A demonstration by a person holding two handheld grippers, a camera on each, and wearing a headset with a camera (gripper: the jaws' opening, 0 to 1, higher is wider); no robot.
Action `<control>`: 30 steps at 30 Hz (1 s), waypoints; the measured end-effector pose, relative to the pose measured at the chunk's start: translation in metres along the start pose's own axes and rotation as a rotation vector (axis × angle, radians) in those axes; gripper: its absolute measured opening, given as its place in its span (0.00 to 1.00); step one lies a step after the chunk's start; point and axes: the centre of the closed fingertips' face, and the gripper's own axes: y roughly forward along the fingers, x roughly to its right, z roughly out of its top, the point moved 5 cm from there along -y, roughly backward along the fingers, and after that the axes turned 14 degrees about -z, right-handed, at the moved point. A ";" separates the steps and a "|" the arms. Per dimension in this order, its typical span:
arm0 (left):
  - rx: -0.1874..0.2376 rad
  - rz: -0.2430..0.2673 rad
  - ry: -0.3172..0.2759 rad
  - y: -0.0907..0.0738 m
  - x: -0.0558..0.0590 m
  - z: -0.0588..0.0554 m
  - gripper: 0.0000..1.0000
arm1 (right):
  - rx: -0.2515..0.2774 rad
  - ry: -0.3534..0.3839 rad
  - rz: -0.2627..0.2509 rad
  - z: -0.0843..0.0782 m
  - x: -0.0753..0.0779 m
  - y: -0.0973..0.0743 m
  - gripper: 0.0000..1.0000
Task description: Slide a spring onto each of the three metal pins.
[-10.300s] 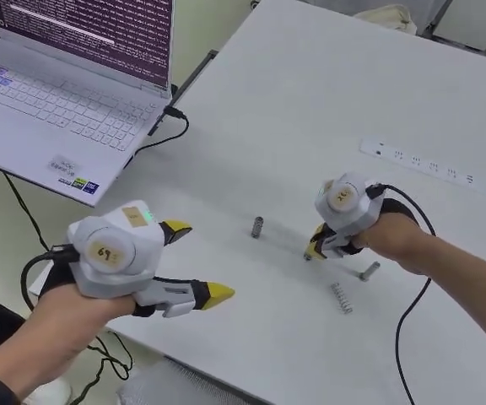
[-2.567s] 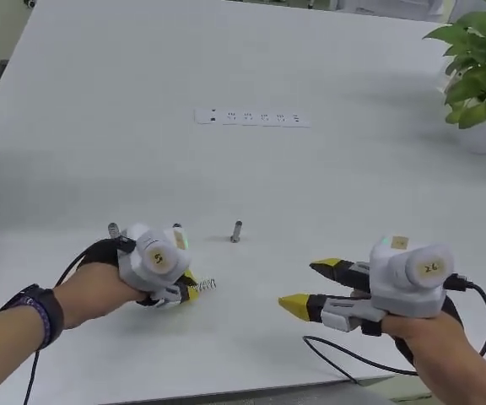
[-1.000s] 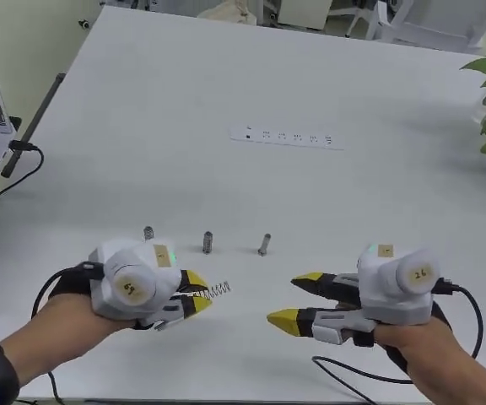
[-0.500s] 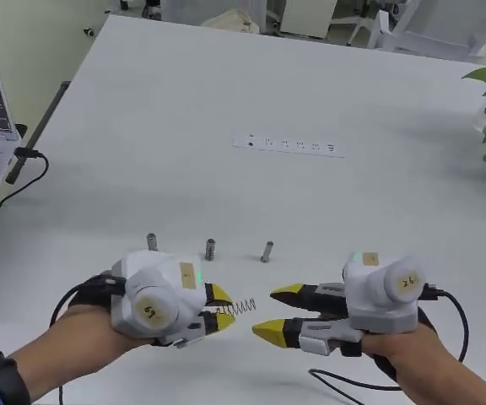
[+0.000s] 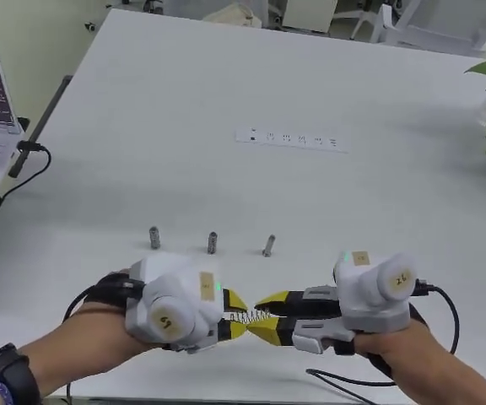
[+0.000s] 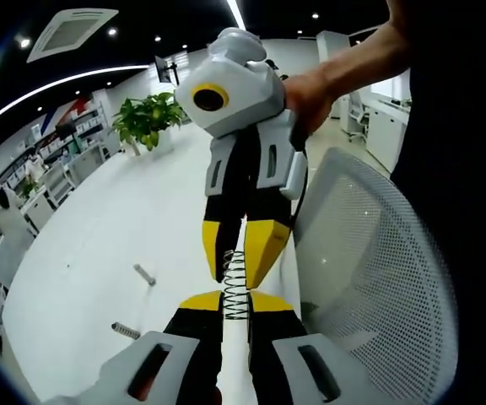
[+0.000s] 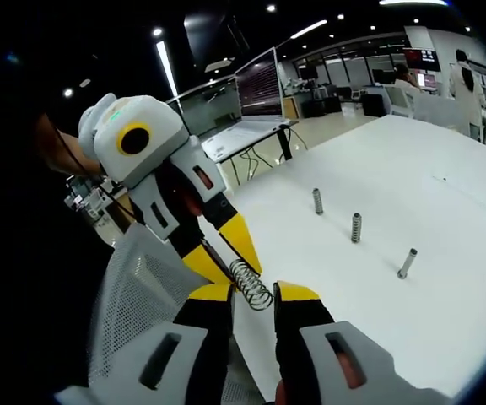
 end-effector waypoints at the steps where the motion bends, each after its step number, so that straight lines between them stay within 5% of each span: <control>1: -0.006 -0.005 0.003 0.000 0.001 -0.001 0.02 | -0.002 -0.003 0.002 0.000 0.000 0.000 0.13; 20: 0.009 0.015 -0.033 0.004 -0.002 -0.001 0.09 | 0.015 -0.003 0.023 0.003 -0.002 -0.004 0.08; 30: 0.091 0.094 -0.174 -0.009 -0.011 -0.009 0.18 | 0.021 0.005 -0.030 0.006 0.021 -0.012 0.08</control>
